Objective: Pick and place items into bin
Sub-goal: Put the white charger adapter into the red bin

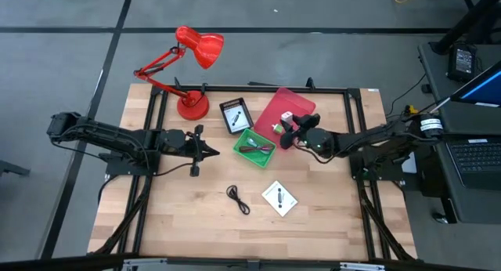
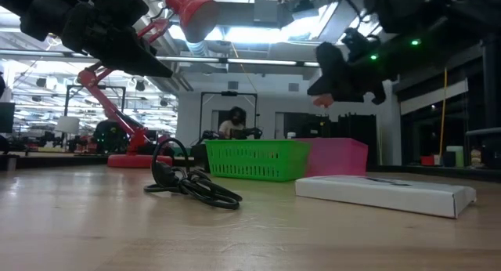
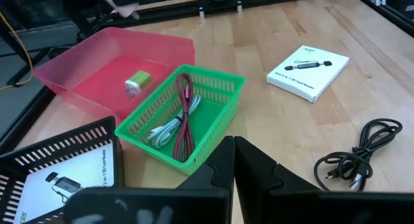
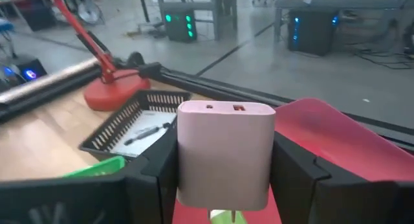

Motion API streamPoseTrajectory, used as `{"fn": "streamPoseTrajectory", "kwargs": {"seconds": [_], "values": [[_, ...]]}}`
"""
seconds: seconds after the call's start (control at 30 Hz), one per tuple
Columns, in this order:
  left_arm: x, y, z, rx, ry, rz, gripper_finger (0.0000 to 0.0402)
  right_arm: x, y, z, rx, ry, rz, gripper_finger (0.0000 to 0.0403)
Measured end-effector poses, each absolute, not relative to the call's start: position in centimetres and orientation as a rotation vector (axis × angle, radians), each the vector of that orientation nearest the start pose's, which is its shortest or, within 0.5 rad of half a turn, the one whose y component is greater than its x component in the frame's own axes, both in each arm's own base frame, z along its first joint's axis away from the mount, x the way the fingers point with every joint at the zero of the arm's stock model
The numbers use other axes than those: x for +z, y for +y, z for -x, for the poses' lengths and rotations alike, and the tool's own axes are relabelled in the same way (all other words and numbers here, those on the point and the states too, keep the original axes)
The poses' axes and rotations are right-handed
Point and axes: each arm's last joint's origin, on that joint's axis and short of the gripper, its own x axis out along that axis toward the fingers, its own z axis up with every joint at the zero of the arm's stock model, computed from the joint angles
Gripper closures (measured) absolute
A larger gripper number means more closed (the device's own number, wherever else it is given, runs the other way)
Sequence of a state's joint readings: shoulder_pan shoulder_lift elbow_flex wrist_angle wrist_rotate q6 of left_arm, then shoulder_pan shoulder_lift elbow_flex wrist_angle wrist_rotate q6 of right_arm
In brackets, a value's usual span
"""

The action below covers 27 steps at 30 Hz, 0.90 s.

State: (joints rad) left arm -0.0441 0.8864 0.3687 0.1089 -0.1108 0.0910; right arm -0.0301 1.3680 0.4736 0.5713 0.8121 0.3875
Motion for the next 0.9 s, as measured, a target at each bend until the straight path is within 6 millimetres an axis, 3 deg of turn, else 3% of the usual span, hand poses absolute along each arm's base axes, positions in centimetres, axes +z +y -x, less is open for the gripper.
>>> {"fn": "streamPoseTrajectory", "kwargs": {"seconds": [0.2, 0.37, 0.63, 0.9], "values": [[20.1, -0.5, -18.4, 0.047, 0.41, -0.121, 0.0396, 18.8, -4.4, -27.3, -0.968, 0.29, -0.235, 0.0234], [20.1, -0.5, -18.4, 0.048, 0.411, -0.119, 0.0396, 19.7, -6.0, -28.2, -1.048, 0.455, -0.242, 0.0234], [20.1, -0.5, -18.4, 0.047, 0.411, -0.121, 0.0394, 22.9, -8.4, -28.7, -1.006, 0.616, -0.309, 0.0234], [20.1, -0.5, -18.4, 0.047, 0.411, -0.121, 0.0393, 22.9, -9.3, -28.2, -1.014, 0.666, -0.326, 0.0234]]}}
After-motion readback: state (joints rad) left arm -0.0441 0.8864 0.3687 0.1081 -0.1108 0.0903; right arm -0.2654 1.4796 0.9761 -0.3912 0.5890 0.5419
